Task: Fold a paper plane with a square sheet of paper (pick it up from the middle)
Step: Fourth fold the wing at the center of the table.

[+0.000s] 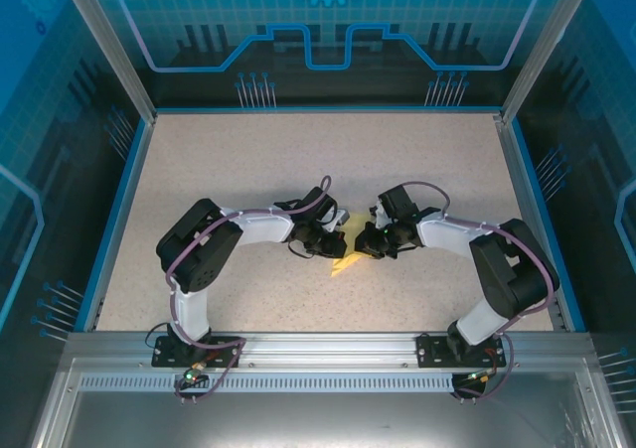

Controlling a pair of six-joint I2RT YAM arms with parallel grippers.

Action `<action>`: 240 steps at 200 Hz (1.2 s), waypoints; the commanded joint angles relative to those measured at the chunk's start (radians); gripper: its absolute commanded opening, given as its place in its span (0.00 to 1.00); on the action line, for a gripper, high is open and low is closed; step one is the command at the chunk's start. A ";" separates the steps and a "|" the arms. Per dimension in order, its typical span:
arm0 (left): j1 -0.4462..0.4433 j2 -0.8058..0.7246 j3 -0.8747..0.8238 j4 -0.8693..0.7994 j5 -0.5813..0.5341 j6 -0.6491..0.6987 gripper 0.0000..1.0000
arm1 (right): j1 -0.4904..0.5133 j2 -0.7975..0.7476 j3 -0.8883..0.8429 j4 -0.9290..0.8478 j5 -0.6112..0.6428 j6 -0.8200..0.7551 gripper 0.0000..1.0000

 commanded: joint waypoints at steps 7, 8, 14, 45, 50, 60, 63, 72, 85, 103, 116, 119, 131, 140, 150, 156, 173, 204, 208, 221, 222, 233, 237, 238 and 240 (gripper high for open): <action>-0.003 0.018 0.019 0.027 0.040 0.022 0.08 | 0.002 -0.014 0.025 0.011 -0.038 0.009 0.12; -0.004 0.017 0.019 0.027 0.041 0.021 0.08 | 0.002 -0.014 0.025 0.010 -0.036 0.008 0.13; -0.005 0.010 0.020 0.028 0.046 0.018 0.09 | 0.000 -0.012 0.025 0.002 -0.029 0.003 0.13; -0.004 -0.031 0.019 0.002 0.040 0.021 0.12 | -0.005 -0.016 0.019 -0.026 -0.005 -0.021 0.14; -0.004 -0.038 0.018 0.000 0.040 0.022 0.12 | -0.007 -0.018 0.017 -0.025 -0.008 -0.020 0.14; -0.004 -0.047 0.018 -0.010 0.041 0.022 0.13 | -0.011 -0.023 0.009 -0.015 -0.015 -0.018 0.15; -0.004 -0.051 0.018 -0.011 0.043 0.024 0.13 | -0.012 -0.025 0.007 -0.008 -0.020 -0.017 0.15; -0.005 -0.058 0.016 -0.017 0.045 0.023 0.13 | -0.013 -0.029 0.001 0.011 -0.031 -0.010 0.15; -0.004 -0.072 0.010 -0.018 0.046 0.023 0.13 | -0.012 -0.027 0.008 0.006 -0.033 -0.011 0.15; -0.004 -0.087 0.003 -0.023 0.044 0.027 0.10 | -0.017 -0.022 0.015 -0.012 -0.021 -0.019 0.13; -0.004 -0.090 -0.003 -0.019 0.051 0.027 0.07 | -0.018 -0.017 0.018 -0.021 -0.019 -0.024 0.13; -0.004 -0.087 -0.004 -0.017 0.055 0.027 0.07 | -0.018 -0.016 0.018 -0.021 -0.020 -0.023 0.13; -0.004 -0.074 -0.006 -0.016 0.065 0.027 0.04 | -0.018 -0.014 0.023 -0.019 -0.023 -0.023 0.13; -0.005 -0.064 -0.012 -0.012 0.070 0.026 0.02 | -0.018 -0.014 0.025 -0.020 -0.026 -0.023 0.12; -0.005 -0.055 -0.020 -0.003 0.070 0.025 0.01 | -0.018 -0.015 0.030 -0.024 -0.024 -0.025 0.12; -0.004 -0.052 -0.025 -0.001 0.067 0.025 0.00 | -0.018 -0.015 0.031 -0.028 -0.020 -0.027 0.12; -0.005 -0.048 -0.029 -0.004 0.058 0.033 0.00 | -0.017 -0.016 0.032 -0.044 -0.012 -0.036 0.12; -0.007 -0.074 -0.038 -0.015 0.068 0.033 0.00 | -0.020 -0.010 0.031 -0.058 0.003 -0.050 0.11; -0.007 -0.077 -0.040 -0.017 0.067 0.033 0.00 | -0.020 -0.007 0.031 -0.058 0.004 -0.051 0.11; -0.010 -0.086 -0.043 -0.024 0.071 0.032 0.00 | -0.020 0.001 0.031 -0.055 -0.001 -0.051 0.12; -0.011 -0.086 -0.042 -0.024 0.071 0.032 0.00 | -0.020 0.001 0.031 -0.055 -0.001 -0.051 0.12; -0.019 -0.093 -0.045 -0.024 0.073 0.030 0.01 | -0.020 0.004 0.031 -0.055 -0.002 -0.052 0.12; -0.022 -0.093 -0.046 -0.026 0.075 0.030 0.01 | -0.020 0.004 0.031 -0.056 -0.001 -0.052 0.11; -0.023 -0.093 -0.046 -0.026 0.075 0.030 0.02 | -0.020 0.005 0.031 -0.056 -0.001 -0.053 0.12; -0.025 -0.094 -0.045 -0.027 0.074 0.030 0.01 | -0.020 0.005 0.031 -0.056 0.000 -0.053 0.11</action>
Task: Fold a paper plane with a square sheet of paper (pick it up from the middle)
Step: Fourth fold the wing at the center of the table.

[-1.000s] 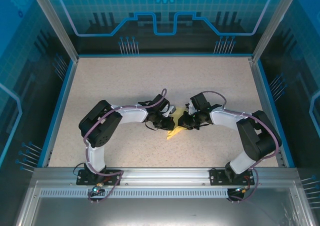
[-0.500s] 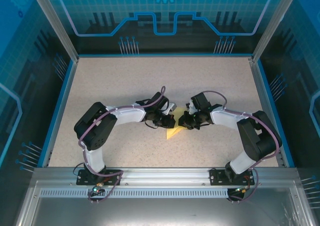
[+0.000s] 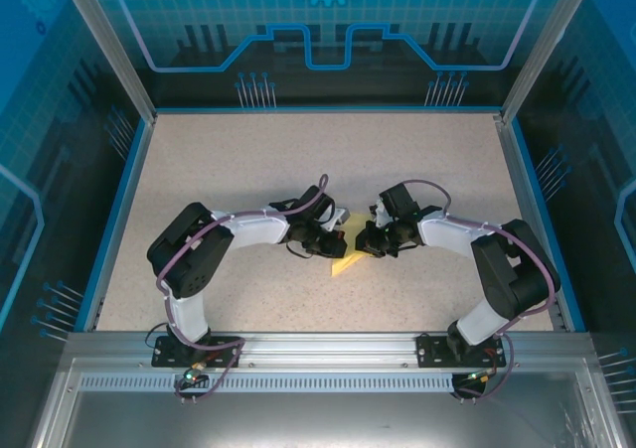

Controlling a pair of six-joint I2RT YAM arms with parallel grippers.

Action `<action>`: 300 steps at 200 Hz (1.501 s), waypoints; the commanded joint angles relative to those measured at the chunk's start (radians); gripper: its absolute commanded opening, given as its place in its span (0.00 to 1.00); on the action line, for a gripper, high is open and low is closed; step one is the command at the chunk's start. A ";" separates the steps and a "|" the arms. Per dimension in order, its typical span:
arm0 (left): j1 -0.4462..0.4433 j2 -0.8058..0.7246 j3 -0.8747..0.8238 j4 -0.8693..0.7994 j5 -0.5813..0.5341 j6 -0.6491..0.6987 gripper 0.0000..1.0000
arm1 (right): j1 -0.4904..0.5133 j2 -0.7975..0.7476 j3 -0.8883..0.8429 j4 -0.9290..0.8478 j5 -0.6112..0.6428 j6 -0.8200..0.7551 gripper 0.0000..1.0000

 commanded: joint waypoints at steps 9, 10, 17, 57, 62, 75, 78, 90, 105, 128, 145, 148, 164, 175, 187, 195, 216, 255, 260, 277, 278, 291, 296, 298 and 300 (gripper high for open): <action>-0.029 -0.031 -0.015 -0.028 0.034 0.028 0.02 | -0.012 0.010 0.019 -0.033 0.003 -0.021 0.12; -0.030 -0.031 -0.014 -0.029 0.034 0.028 0.02 | -0.012 0.010 0.020 -0.033 0.004 -0.021 0.12; -0.033 -0.031 -0.014 -0.032 0.034 0.029 0.02 | -0.012 0.010 0.020 -0.033 0.003 -0.022 0.11; -0.034 0.011 -0.014 -0.025 0.012 0.032 0.01 | -0.012 -0.002 0.019 -0.028 -0.014 -0.021 0.11; -0.033 0.017 -0.010 -0.023 0.006 0.034 0.00 | -0.014 -0.004 0.018 -0.026 -0.018 -0.020 0.12; -0.030 0.030 -0.005 -0.025 -0.026 0.039 0.01 | -0.014 -0.011 0.016 -0.021 -0.028 -0.017 0.12; -0.028 0.032 -0.003 -0.025 -0.033 0.039 0.01 | -0.014 -0.013 0.015 -0.020 -0.031 -0.016 0.12; -0.019 0.036 0.000 -0.019 -0.048 0.038 0.01 | -0.014 -0.020 0.015 -0.025 -0.027 -0.019 0.13; -0.016 0.038 0.008 -0.012 -0.052 0.039 0.03 | -0.015 -0.021 0.013 -0.032 -0.026 -0.025 0.13; -0.017 0.039 0.024 -0.017 -0.049 0.043 0.04 | -0.015 -0.014 0.013 -0.033 -0.028 -0.027 0.13; -0.016 0.031 0.023 -0.017 -0.050 0.047 0.06 | -0.015 -0.009 0.010 -0.031 -0.027 -0.028 0.13; -0.017 0.030 0.023 -0.017 -0.051 0.047 0.07 | -0.015 -0.008 0.011 -0.031 -0.025 -0.030 0.13; -0.018 0.018 0.024 -0.024 -0.063 0.047 0.10 | -0.015 -0.004 0.010 -0.033 -0.025 -0.031 0.13; -0.015 0.008 0.026 -0.033 -0.070 0.051 0.12 | -0.015 -0.003 0.010 -0.033 -0.023 -0.033 0.13; -0.016 -0.009 0.030 -0.040 -0.069 0.048 0.14 | -0.015 -0.002 0.012 -0.033 -0.024 -0.033 0.13; -0.017 -0.024 0.030 -0.045 -0.067 0.045 0.15 | -0.016 0.001 0.012 -0.033 -0.021 -0.034 0.13; -0.017 -0.067 0.029 -0.072 -0.065 0.033 0.19 | -0.016 0.006 0.014 -0.031 -0.020 -0.036 0.13; -0.041 -0.105 0.006 -0.098 -0.040 0.008 0.16 | -0.016 0.013 0.015 -0.030 -0.023 -0.038 0.12; -0.042 -0.102 0.002 -0.095 -0.039 0.006 0.14 | -0.016 0.013 0.015 -0.029 -0.023 -0.039 0.12; -0.047 -0.081 -0.011 -0.080 -0.036 0.004 0.09 | -0.016 0.014 0.019 -0.033 -0.025 -0.041 0.12; -0.048 -0.079 -0.012 -0.080 -0.036 0.004 0.09 | -0.016 0.014 0.020 -0.033 -0.024 -0.041 0.12; -0.047 -0.061 -0.019 -0.066 -0.036 0.001 0.08 | -0.016 0.012 0.019 -0.034 -0.026 -0.043 0.12; -0.047 -0.056 -0.020 -0.061 -0.038 0.003 0.07 | -0.016 0.013 0.020 -0.036 -0.025 -0.042 0.12; -0.047 -0.053 -0.020 -0.059 -0.038 0.004 0.07 | -0.016 0.012 0.019 -0.036 -0.026 -0.043 0.12; -0.047 -0.049 -0.020 -0.057 -0.039 0.005 0.07 | -0.016 0.011 0.020 -0.036 -0.026 -0.043 0.12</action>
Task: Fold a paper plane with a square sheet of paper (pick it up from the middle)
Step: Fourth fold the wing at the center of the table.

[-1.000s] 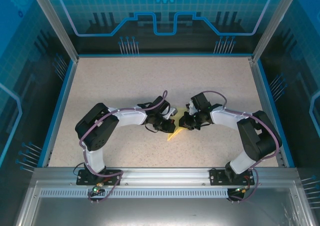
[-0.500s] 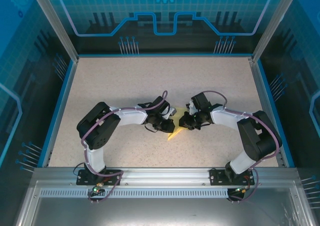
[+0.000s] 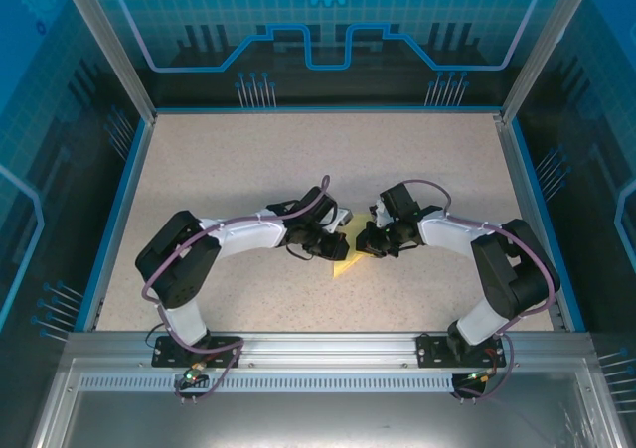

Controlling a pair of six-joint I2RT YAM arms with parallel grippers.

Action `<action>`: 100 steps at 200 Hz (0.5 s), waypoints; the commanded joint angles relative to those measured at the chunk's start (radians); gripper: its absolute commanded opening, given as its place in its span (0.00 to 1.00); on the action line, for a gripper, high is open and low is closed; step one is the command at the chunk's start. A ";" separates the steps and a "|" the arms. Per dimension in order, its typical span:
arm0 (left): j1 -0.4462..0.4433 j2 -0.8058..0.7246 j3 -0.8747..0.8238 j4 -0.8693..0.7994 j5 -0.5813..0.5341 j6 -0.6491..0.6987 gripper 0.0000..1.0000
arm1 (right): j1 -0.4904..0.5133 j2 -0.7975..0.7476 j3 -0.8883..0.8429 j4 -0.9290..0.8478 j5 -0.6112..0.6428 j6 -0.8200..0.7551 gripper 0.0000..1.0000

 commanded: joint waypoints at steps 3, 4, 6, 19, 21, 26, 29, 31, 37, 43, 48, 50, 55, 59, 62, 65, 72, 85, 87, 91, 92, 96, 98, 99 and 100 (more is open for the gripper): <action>-0.005 0.039 -0.020 -0.001 0.016 -0.008 0.07 | -0.012 0.008 0.020 -0.029 -0.022 -0.019 0.12; -0.005 0.040 -0.019 0.000 0.015 -0.007 0.07 | -0.012 0.008 0.019 -0.029 -0.021 -0.019 0.12; -0.006 0.042 -0.018 0.002 0.014 -0.006 0.07 | -0.012 0.007 0.020 -0.030 -0.022 -0.019 0.12; -0.005 0.061 -0.011 0.001 0.005 0.002 0.05 | -0.012 0.002 0.020 -0.034 -0.020 -0.019 0.12; -0.005 0.065 -0.009 -0.001 0.002 0.003 0.05 | -0.013 0.002 0.020 -0.034 -0.019 -0.019 0.12; -0.004 0.072 -0.007 -0.001 -0.001 0.006 0.05 | -0.013 0.003 0.021 -0.034 -0.020 -0.019 0.12; -0.003 0.074 -0.006 -0.001 -0.003 0.008 0.04 | -0.012 0.002 0.020 -0.035 -0.020 -0.019 0.12; -0.003 0.076 -0.006 -0.001 -0.005 0.009 0.04 | -0.012 0.001 0.021 -0.036 -0.020 -0.019 0.12; -0.003 0.080 -0.005 0.000 -0.009 0.010 0.04 | -0.012 0.000 0.019 -0.038 -0.019 -0.019 0.12; -0.003 0.085 -0.005 0.000 -0.015 0.014 0.03 | -0.013 -0.001 0.019 -0.038 -0.018 -0.019 0.12; -0.003 0.089 -0.005 -0.001 -0.018 0.017 0.03 | -0.013 -0.001 0.019 -0.038 -0.017 -0.019 0.12; -0.003 0.090 -0.006 -0.001 -0.019 0.018 0.03 | -0.014 -0.001 0.019 -0.038 -0.017 -0.020 0.12; -0.003 0.093 -0.006 -0.003 -0.021 0.020 0.03 | -0.013 -0.001 0.019 -0.041 -0.017 -0.020 0.12; -0.003 0.096 -0.006 -0.003 -0.023 0.021 0.03 | -0.014 -0.002 0.019 -0.040 -0.017 -0.020 0.12; -0.002 0.096 -0.006 -0.003 -0.025 0.021 0.03 | -0.014 -0.002 0.019 -0.040 -0.018 -0.020 0.12; -0.001 0.098 -0.005 -0.003 -0.027 0.022 0.03 | -0.013 -0.002 0.019 -0.040 -0.017 -0.020 0.12; -0.001 0.100 -0.005 -0.004 -0.031 0.024 0.02 | -0.013 -0.002 0.019 -0.041 -0.019 -0.020 0.12; 0.002 0.102 -0.005 -0.002 -0.036 0.026 0.02 | -0.013 0.000 0.018 -0.043 -0.019 -0.023 0.12; 0.001 0.103 -0.005 -0.001 -0.036 0.027 0.02 | -0.013 0.000 0.017 -0.043 -0.019 -0.023 0.12; 0.003 0.103 -0.005 0.000 -0.037 0.027 0.02 | -0.013 0.000 0.016 -0.043 -0.019 -0.022 0.12; 0.003 0.103 -0.005 0.000 -0.038 0.027 0.02 | -0.014 0.000 0.017 -0.042 -0.019 -0.022 0.12; 0.004 0.101 -0.005 0.002 -0.038 0.027 0.02 | -0.013 0.000 0.018 -0.043 -0.019 -0.023 0.12; 0.005 0.101 -0.004 0.002 -0.039 0.026 0.02 | -0.014 0.000 0.017 -0.043 -0.018 -0.023 0.12; 0.005 0.101 -0.004 0.002 -0.040 0.025 0.02 | -0.014 0.000 0.017 -0.043 -0.019 -0.023 0.12; 0.005 0.101 -0.004 0.002 -0.040 0.025 0.02 | -0.014 0.000 0.017 -0.043 -0.019 -0.023 0.12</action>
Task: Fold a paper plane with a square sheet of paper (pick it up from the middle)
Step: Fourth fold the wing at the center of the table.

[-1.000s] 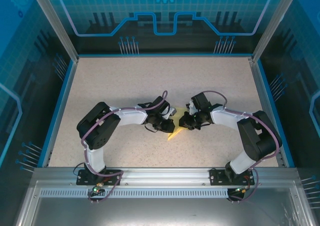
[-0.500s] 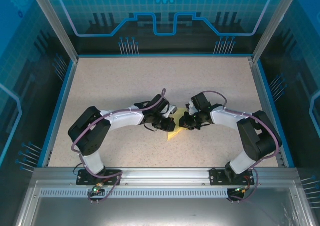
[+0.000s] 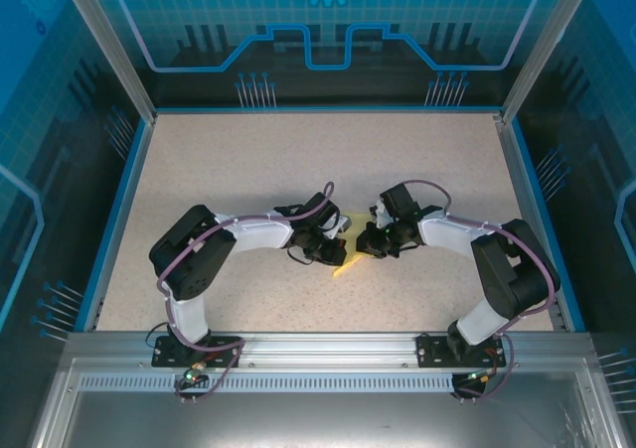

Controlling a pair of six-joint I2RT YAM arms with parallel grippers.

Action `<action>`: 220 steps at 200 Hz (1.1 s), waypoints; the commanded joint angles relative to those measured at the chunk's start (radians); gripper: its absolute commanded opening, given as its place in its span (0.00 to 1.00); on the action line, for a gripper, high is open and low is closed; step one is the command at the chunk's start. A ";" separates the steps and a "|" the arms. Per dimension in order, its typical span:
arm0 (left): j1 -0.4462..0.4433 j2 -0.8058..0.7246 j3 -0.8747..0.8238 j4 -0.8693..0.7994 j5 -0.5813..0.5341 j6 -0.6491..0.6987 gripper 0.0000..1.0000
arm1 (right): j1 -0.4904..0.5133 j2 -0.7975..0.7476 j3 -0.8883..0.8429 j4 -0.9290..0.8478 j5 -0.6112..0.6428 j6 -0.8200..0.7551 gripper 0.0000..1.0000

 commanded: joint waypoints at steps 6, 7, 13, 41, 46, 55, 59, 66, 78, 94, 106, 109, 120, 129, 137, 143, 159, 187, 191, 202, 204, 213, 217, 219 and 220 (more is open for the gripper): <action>0.008 0.017 -0.003 0.001 -0.024 0.022 0.02 | -0.014 0.000 0.017 -0.033 -0.019 -0.018 0.12; 0.009 0.018 -0.003 0.001 -0.025 0.022 0.02 | -0.013 0.000 0.017 -0.033 -0.019 -0.018 0.12; 0.009 0.019 -0.004 0.005 -0.026 0.023 0.02 | -0.013 0.000 0.019 -0.034 -0.019 -0.019 0.12; 0.016 0.034 0.003 0.014 -0.034 0.025 0.02 | -0.013 -0.003 0.016 -0.035 -0.023 -0.020 0.11; 0.018 0.037 0.006 0.016 -0.038 0.025 0.02 | -0.012 -0.005 0.017 -0.035 -0.021 -0.020 0.11; 0.019 0.037 0.008 0.018 -0.044 0.025 0.01 | -0.013 -0.006 0.016 -0.035 -0.024 -0.020 0.11; 0.021 0.037 0.009 0.019 -0.048 0.025 0.01 | -0.014 -0.008 0.017 -0.036 -0.024 -0.021 0.11; 0.023 0.036 0.010 0.020 -0.052 0.027 0.01 | -0.014 -0.008 0.017 -0.037 -0.022 -0.020 0.11; 0.024 0.034 0.010 0.020 -0.056 0.028 0.01 | -0.013 -0.008 0.018 -0.039 -0.022 -0.022 0.11; 0.029 0.032 0.012 0.018 -0.059 0.030 0.01 | -0.013 -0.007 0.019 -0.041 -0.021 -0.024 0.11; 0.030 0.028 0.010 0.018 -0.059 0.030 0.01 | -0.014 -0.008 0.019 -0.042 -0.022 -0.025 0.11; 0.031 0.027 0.009 0.019 -0.059 0.029 0.01 | -0.013 -0.008 0.020 -0.043 -0.021 -0.025 0.11; 0.033 0.019 0.006 0.022 -0.057 0.028 0.02 | -0.013 -0.006 0.019 -0.044 -0.021 -0.026 0.11; 0.034 0.015 0.004 0.022 -0.057 0.027 0.02 | -0.012 -0.006 0.020 -0.045 -0.018 -0.028 0.11; 0.036 0.012 0.005 0.021 -0.056 0.026 0.03 | -0.013 -0.005 0.020 -0.049 -0.017 -0.030 0.11; 0.039 0.009 0.004 0.022 -0.055 0.027 0.04 | -0.013 -0.005 0.021 -0.050 -0.016 -0.030 0.11; 0.044 0.002 0.002 0.020 -0.059 0.028 0.04 | -0.013 -0.007 0.022 -0.051 -0.016 -0.031 0.11; 0.052 -0.004 0.000 0.023 -0.049 0.027 0.05 | -0.013 -0.004 0.025 -0.054 -0.016 -0.033 0.11; 0.052 -0.003 0.001 0.024 -0.046 0.026 0.05 | -0.014 -0.004 0.025 -0.054 -0.015 -0.033 0.11; 0.053 -0.001 0.000 0.024 -0.041 0.026 0.05 | -0.013 -0.003 0.025 -0.051 -0.017 -0.033 0.11; 0.052 0.001 0.002 0.024 -0.041 0.027 0.06 | -0.013 -0.003 0.025 -0.051 -0.017 -0.033 0.11; 0.053 0.007 0.004 0.020 -0.035 0.028 0.05 | -0.013 -0.003 0.025 -0.050 -0.019 -0.031 0.11; 0.053 0.009 0.005 0.019 -0.033 0.028 0.04 | -0.013 -0.004 0.026 -0.051 -0.019 -0.033 0.11; 0.052 0.010 0.006 0.019 -0.033 0.028 0.04 | -0.013 -0.003 0.026 -0.050 -0.019 -0.033 0.11; 0.052 0.012 0.006 0.019 -0.033 0.027 0.04 | -0.012 -0.003 0.026 -0.051 -0.019 -0.033 0.11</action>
